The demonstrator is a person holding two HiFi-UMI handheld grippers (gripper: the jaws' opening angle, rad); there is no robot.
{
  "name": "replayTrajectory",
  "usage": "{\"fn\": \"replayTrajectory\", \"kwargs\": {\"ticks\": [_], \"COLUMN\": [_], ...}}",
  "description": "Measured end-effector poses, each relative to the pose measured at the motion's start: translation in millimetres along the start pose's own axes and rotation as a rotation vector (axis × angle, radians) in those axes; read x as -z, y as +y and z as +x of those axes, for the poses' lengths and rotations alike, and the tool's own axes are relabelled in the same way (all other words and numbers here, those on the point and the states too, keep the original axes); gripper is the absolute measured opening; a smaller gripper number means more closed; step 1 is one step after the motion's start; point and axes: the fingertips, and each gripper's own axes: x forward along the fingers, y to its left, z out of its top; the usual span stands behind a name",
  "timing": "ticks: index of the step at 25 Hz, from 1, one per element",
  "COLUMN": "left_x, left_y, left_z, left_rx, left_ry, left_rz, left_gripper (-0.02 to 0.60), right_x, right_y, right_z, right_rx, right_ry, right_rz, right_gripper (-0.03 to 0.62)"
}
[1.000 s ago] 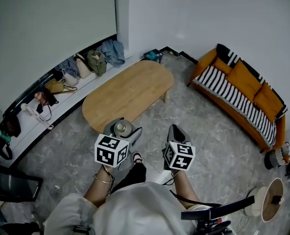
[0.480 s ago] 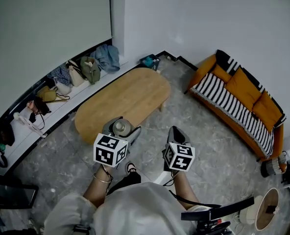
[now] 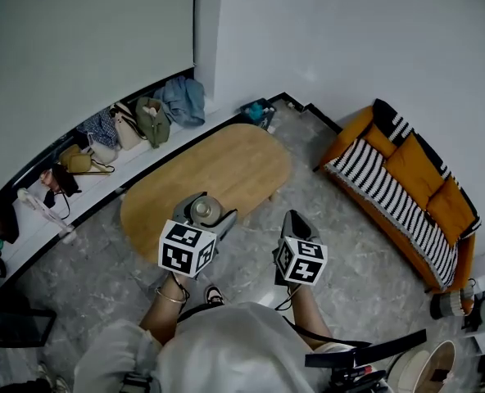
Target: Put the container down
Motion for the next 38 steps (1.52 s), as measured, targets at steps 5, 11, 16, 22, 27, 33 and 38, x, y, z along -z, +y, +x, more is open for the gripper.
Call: {"fn": "replayTrajectory", "kwargs": {"ticks": [5,11,16,22,27,33,38], "left_x": [-9.2,-4.5,5.8,7.7,-3.4,-13.5,-11.4], "left_y": [24.0,60.7,81.1,105.6,128.0,140.5,148.5], "left_z": [24.9,39.4,35.8,36.6,40.6,50.7,50.2], "left_rx": [-0.038,-0.082,-0.111,-0.193,-0.294,-0.422,-0.530], "left_ry": [-0.001,0.004,0.022,0.018,-0.006,-0.019,-0.025], "left_rz": [-0.011,-0.055,-0.092,-0.141,-0.171,-0.211,-0.269], "left_gripper": [0.344,0.344,0.344,0.344,0.344,0.344,0.344], "right_x": [-21.4,-29.8,-26.4,-35.2,-60.1,-74.2,-75.7], "right_y": [-5.0,2.4,14.7,53.3,89.2,98.9,108.5], "right_z": [38.8,76.9,98.9,145.2,190.2,241.1,267.5], "right_rx": [-0.027,-0.056,-0.086,-0.205,-0.343,-0.470,-0.566], "right_ry": [-0.003,0.018,0.069,0.102,0.092,0.136,0.179], "right_rz": [-0.029,-0.046,-0.057,-0.117,-0.177,-0.175,-0.182], "right_gripper": [0.023,0.023,0.023,0.023,0.023,0.023,0.023]}}
